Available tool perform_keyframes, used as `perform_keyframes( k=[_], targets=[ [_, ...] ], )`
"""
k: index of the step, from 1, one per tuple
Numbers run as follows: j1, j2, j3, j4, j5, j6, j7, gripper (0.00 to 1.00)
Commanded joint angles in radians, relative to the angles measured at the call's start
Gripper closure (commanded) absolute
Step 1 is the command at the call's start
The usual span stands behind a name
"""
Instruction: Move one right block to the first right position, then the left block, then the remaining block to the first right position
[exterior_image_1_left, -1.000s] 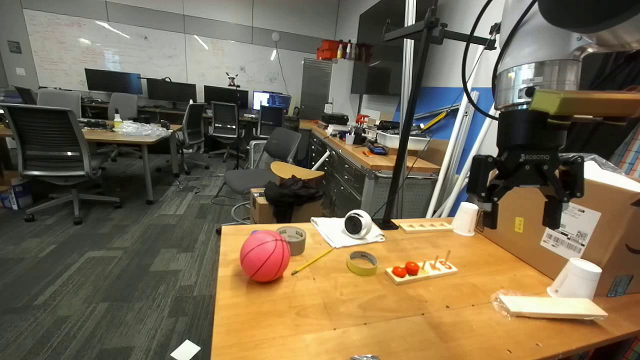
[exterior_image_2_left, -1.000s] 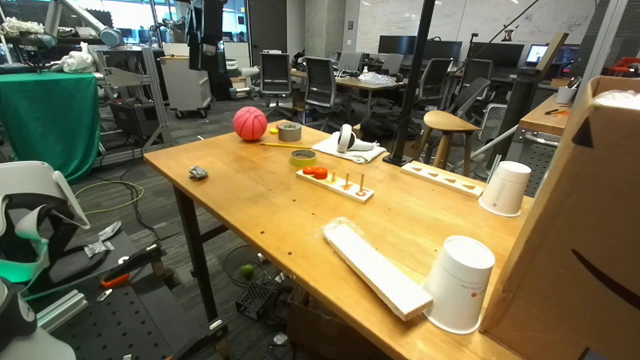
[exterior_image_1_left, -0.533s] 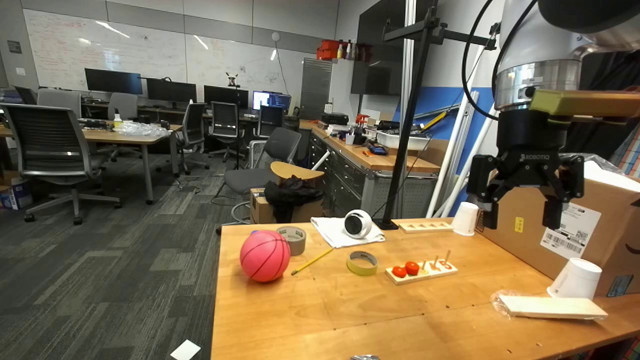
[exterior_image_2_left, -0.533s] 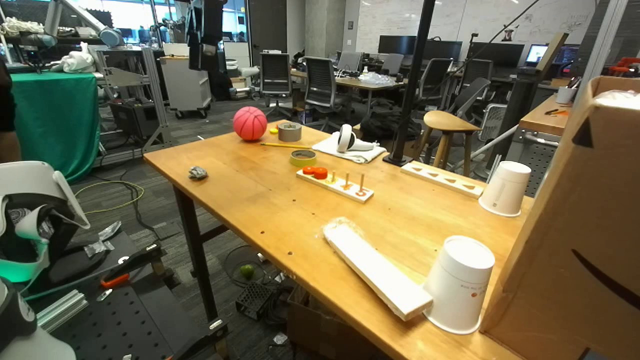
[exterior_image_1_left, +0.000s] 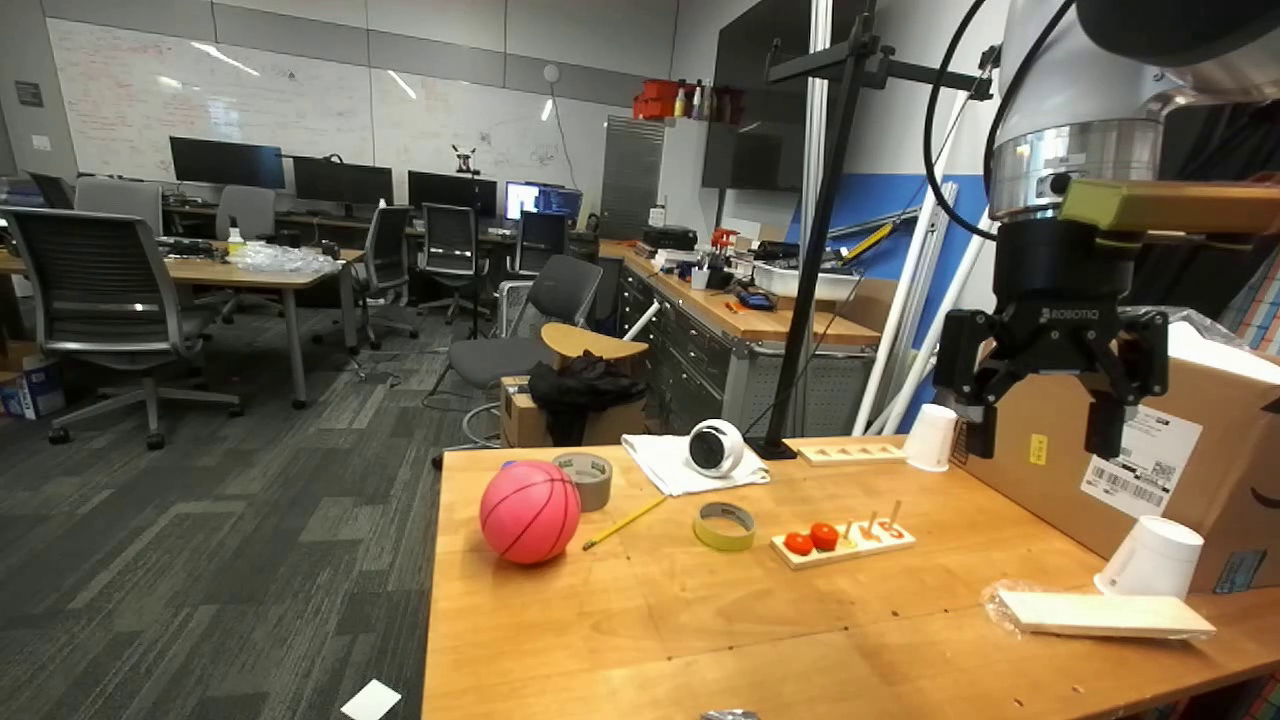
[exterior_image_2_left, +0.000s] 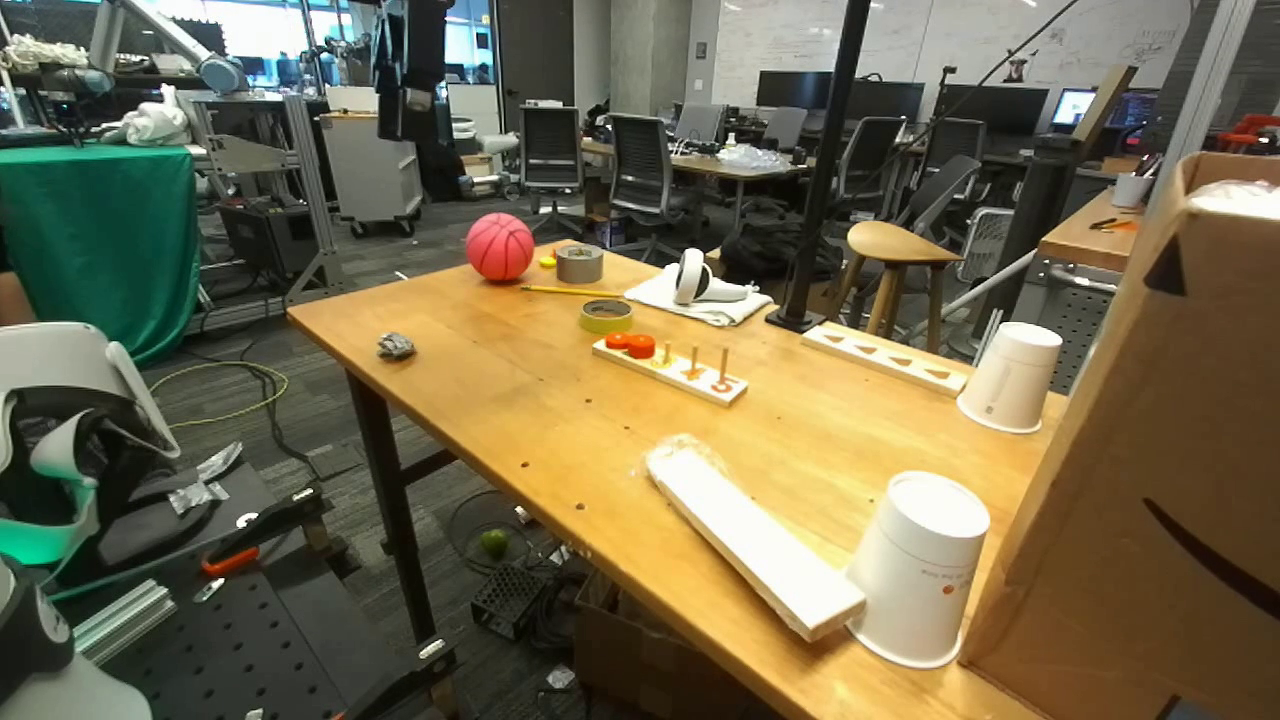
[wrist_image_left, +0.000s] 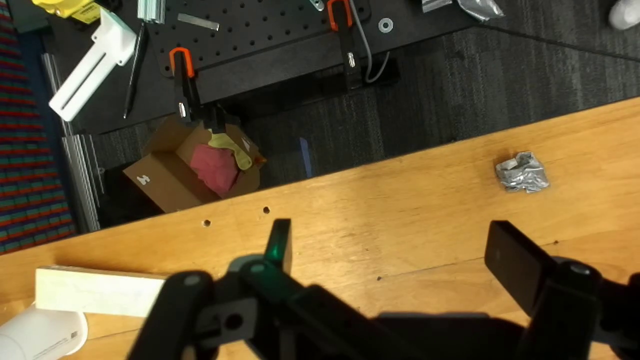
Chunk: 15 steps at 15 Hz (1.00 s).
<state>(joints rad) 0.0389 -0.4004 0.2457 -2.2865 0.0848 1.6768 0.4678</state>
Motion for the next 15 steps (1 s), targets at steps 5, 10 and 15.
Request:
perform_keyframes(
  k=[5, 10, 15],
  targets=[
    [0.024, 0.018, -0.004, 0.012, -0.006, 0.013, -0.01, 0.0],
    [0.079, 0.165, 0.047, 0.079, -0.091, 0.244, -0.09, 0.0],
    [0.099, 0.403, 0.017, 0.196, -0.191, 0.484, -0.22, 0.0]
  ],
)
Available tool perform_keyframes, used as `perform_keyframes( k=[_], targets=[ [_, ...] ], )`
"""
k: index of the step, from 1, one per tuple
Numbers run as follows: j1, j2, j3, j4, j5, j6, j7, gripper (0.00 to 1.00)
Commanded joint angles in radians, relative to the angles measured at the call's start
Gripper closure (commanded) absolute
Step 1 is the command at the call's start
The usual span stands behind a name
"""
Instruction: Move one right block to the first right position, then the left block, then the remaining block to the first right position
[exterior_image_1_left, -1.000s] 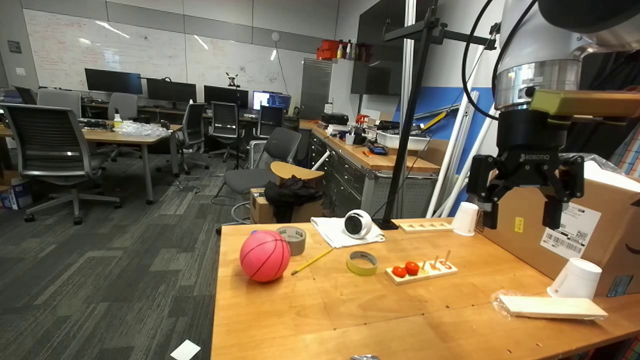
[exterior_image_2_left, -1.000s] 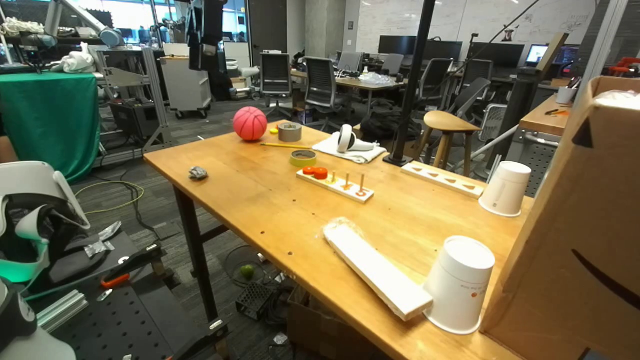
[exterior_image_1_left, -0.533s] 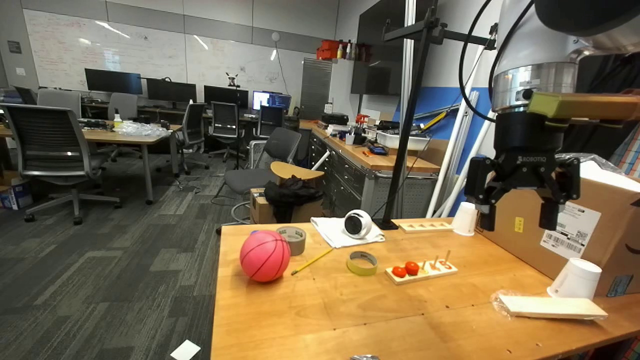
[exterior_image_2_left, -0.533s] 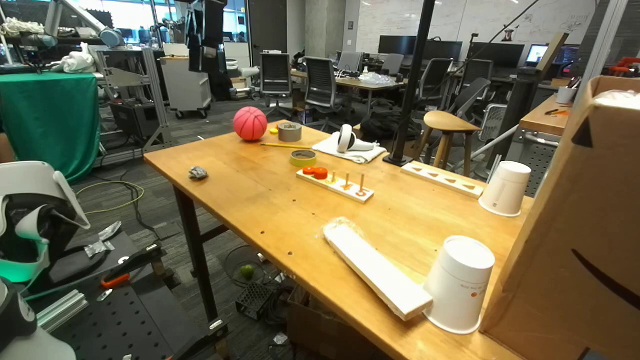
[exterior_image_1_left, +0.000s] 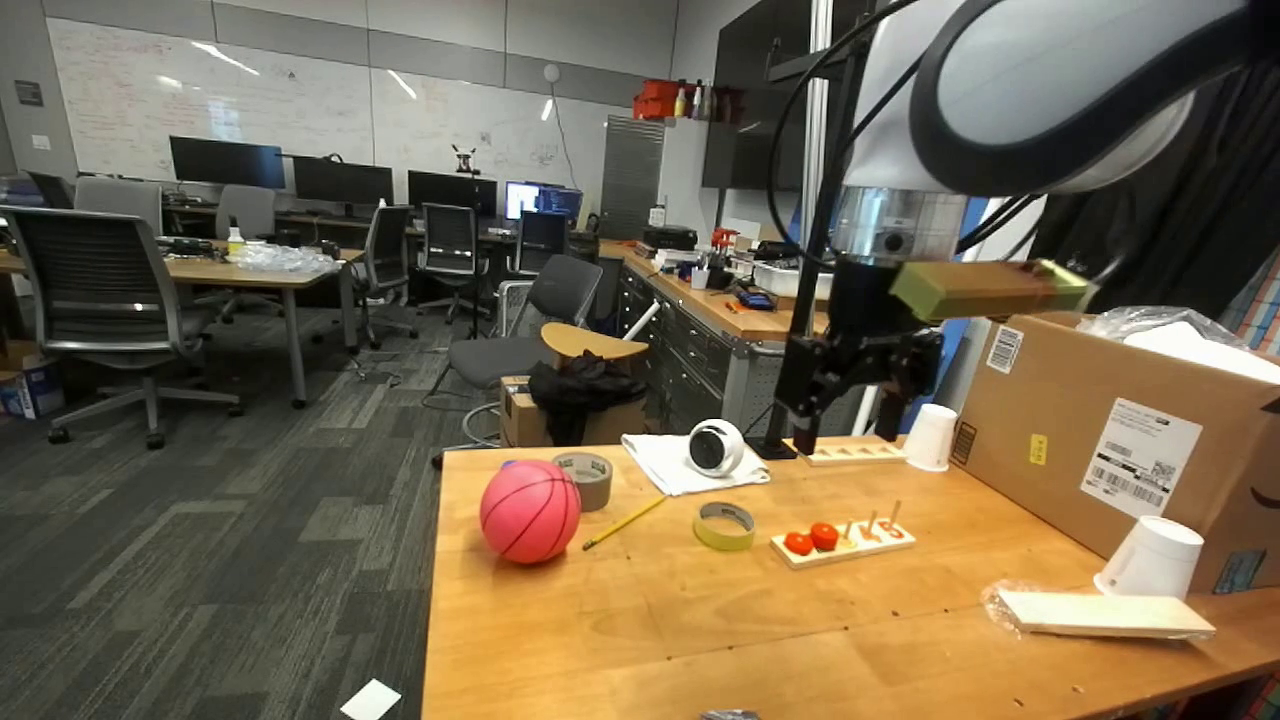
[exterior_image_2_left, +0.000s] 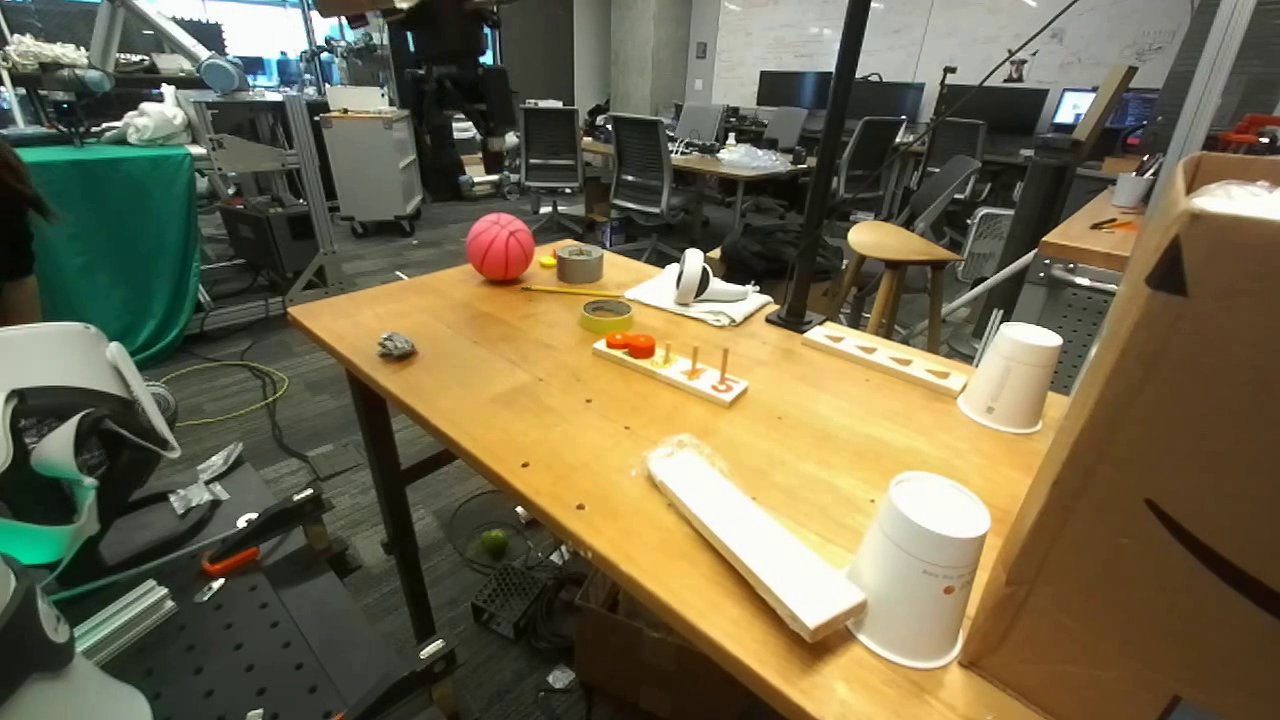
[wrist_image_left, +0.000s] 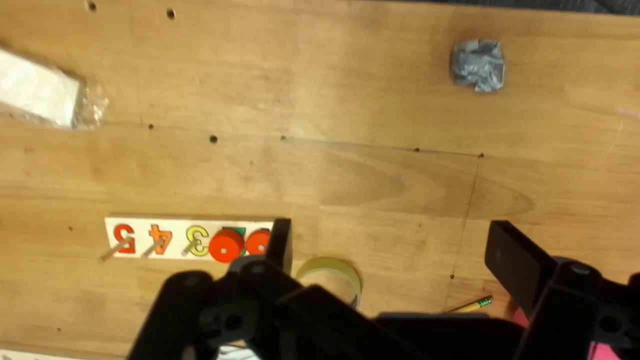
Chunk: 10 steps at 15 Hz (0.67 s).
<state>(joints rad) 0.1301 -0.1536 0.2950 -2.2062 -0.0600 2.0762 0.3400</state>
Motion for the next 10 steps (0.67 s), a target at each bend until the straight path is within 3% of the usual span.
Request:
perform_keyframes(
  k=[1, 6, 10],
  targets=[
    [0.007, 0.202, -0.045, 0.145, -0.058, 0.112, -0.136, 0.0],
    [-0.017, 0.372, -0.115, 0.307, -0.031, 0.119, -0.517, 0.0],
    [-0.068, 0.444, -0.13, 0.412, -0.009, 0.098, -0.821, 0.0]
  ],
)
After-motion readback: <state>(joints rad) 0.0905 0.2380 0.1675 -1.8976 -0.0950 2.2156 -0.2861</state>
